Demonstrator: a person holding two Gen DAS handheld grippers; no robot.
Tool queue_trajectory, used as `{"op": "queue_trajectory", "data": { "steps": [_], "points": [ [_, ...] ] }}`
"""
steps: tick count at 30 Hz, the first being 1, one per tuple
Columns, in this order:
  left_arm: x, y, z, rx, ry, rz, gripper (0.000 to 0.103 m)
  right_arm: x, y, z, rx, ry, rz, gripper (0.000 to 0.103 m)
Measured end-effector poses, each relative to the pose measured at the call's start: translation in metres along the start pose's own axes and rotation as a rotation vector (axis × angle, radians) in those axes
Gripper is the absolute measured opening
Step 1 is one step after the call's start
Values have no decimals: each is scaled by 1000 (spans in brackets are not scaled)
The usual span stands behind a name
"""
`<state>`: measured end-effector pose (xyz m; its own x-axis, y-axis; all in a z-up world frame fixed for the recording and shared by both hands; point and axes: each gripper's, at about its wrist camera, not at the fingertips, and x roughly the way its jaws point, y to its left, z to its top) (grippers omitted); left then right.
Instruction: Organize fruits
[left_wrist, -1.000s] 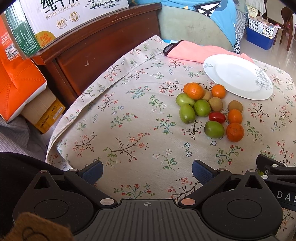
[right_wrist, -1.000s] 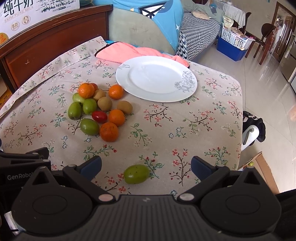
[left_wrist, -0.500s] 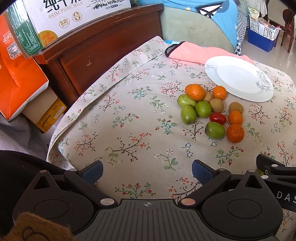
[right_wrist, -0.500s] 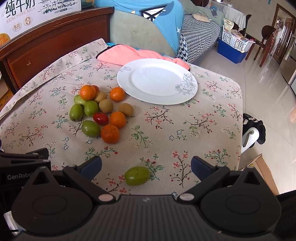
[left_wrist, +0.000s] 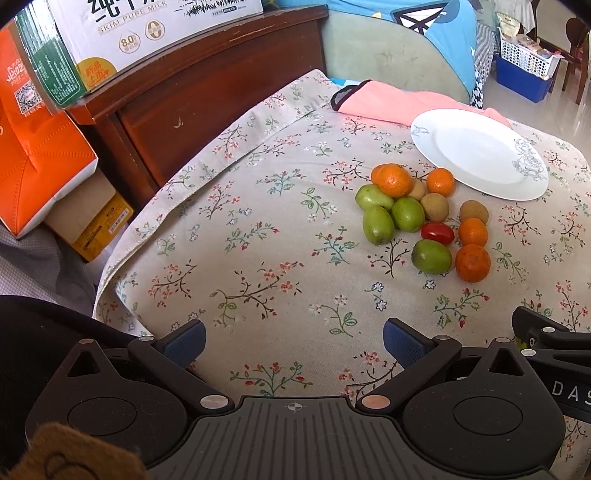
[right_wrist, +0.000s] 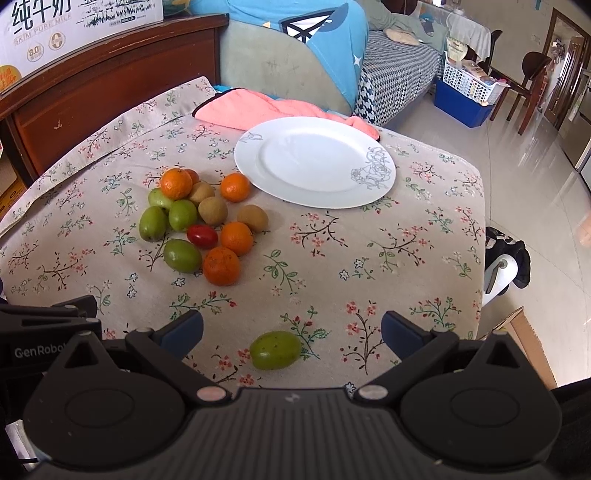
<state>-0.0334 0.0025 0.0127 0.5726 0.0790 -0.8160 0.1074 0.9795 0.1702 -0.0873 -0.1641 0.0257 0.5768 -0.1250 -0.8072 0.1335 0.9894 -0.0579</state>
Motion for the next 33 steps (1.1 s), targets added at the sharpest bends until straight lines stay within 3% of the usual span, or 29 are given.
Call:
{"op": "queue_trajectory", "data": {
  "steps": [15, 33],
  "points": [
    [7, 0, -1, -13, 17, -9, 102, 5, 1, -2, 10, 4, -2, 102],
    [-3, 1, 1, -15, -25, -29, 102, -3, -6, -6, 40, -66, 32, 102]
  ]
}}
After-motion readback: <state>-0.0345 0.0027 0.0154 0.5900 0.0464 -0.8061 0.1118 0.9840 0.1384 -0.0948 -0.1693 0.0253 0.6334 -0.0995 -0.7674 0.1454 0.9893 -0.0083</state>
